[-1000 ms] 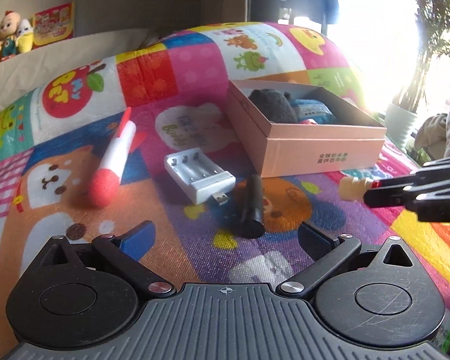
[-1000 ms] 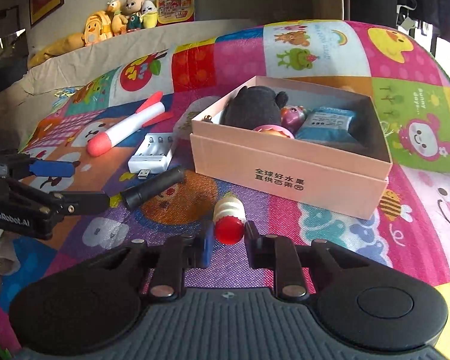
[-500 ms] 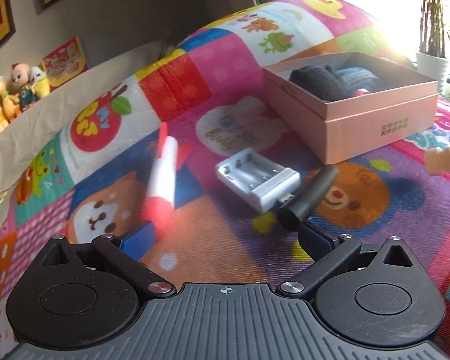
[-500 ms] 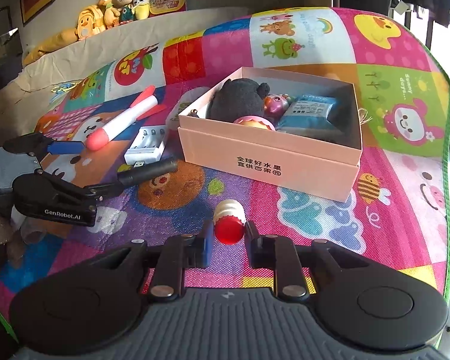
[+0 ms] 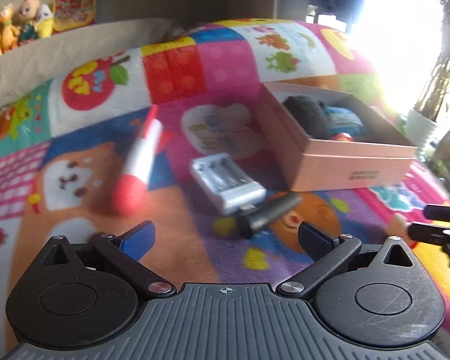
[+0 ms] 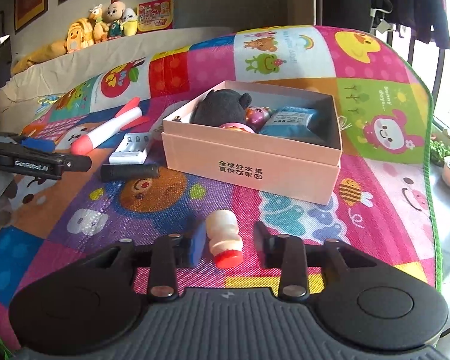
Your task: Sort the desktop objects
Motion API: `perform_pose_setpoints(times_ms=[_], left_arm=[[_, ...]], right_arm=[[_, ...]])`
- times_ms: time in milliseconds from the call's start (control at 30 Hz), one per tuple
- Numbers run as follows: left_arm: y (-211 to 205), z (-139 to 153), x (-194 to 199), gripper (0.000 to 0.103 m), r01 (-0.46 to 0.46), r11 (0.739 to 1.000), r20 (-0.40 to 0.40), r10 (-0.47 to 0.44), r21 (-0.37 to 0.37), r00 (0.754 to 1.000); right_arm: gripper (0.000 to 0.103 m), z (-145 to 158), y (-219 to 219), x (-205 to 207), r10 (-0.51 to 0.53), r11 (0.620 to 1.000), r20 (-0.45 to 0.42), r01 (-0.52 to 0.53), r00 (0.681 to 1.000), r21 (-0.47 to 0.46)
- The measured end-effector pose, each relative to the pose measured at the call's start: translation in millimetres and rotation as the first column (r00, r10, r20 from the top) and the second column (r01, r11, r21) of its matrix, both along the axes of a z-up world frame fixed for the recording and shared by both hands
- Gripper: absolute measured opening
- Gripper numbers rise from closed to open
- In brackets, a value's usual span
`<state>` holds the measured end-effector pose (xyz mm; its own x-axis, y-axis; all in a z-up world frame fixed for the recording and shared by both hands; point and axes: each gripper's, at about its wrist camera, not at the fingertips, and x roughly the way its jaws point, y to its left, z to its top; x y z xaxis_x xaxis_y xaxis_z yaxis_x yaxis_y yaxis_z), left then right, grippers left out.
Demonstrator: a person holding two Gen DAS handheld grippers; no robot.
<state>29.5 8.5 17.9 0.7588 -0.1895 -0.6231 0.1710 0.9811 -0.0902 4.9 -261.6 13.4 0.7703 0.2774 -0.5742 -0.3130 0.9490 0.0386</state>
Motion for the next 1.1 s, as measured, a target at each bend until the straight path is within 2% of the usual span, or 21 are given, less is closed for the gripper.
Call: perform_pose_setpoints(times_ms=[33, 100, 367, 467, 600, 667, 700, 900, 1100], left_arm=[[-8.4, -2.2, 1.1, 0.103, 0.025, 1.0, -0.014, -0.025, -0.017, 1.0], [-25.5, -8.4, 6.3, 0.103, 0.051, 0.999, -0.025, -0.051, -0.003, 0.998], [-54.5, -20.5, 41.2, 0.103, 0.025, 1.0, -0.057, -0.025, -0.001, 0.998], [-60.4, -21.8, 48.4, 0.103, 0.025, 1.0, -0.053, -0.024, 0.004, 0.998], [-68.2, -24.1, 55.4, 0.103, 0.026, 0.998, -0.02, -0.025, 0.057, 0.999], [-69.3, -24.6, 57.8, 0.093, 0.022, 0.997, -0.015, -0.021, 0.075, 1.0], [-69.5, -24.4, 58.3, 0.082, 0.019, 0.996, -0.013, -0.018, 0.09, 1.0], [-67.7, -21.8, 37.0, 0.081, 0.071, 0.99, 0.007, -0.073, 0.124, 0.997], [-56.1, -19.3, -12.4, 0.081, 0.149, 0.986, -0.023, -0.147, 0.076, 0.989]], right_arm=[[0.056, -1.6, -2.8, -1.8, -0.02, 1.0, 0.008, 0.019, 1.0, 0.013], [0.061, -5.0, -6.8, -6.0, -0.059, 0.998, 0.029, 0.058, 0.998, 0.025], [0.081, -9.3, -21.1, -20.2, -0.15, 0.986, 0.11, 0.14, 0.983, 0.094], [0.084, -9.1, -21.4, -23.0, -0.156, 0.984, 0.131, 0.143, 0.979, 0.103], [0.088, -8.9, -22.4, -25.4, -0.157, 0.984, 0.144, 0.142, 0.977, 0.111], [0.089, -8.9, -23.0, -25.8, -0.16, 0.983, 0.148, 0.143, 0.976, 0.117], [0.089, -8.9, -23.3, -26.1, -0.159, 0.983, 0.15, 0.142, 0.976, 0.12], [0.093, -8.2, -24.7, -28.6, -0.158, 0.982, 0.161, 0.138, 0.974, 0.13], [0.093, -8.7, -22.3, -26.9, -0.138, 0.986, 0.148, 0.121, 0.979, 0.117]])
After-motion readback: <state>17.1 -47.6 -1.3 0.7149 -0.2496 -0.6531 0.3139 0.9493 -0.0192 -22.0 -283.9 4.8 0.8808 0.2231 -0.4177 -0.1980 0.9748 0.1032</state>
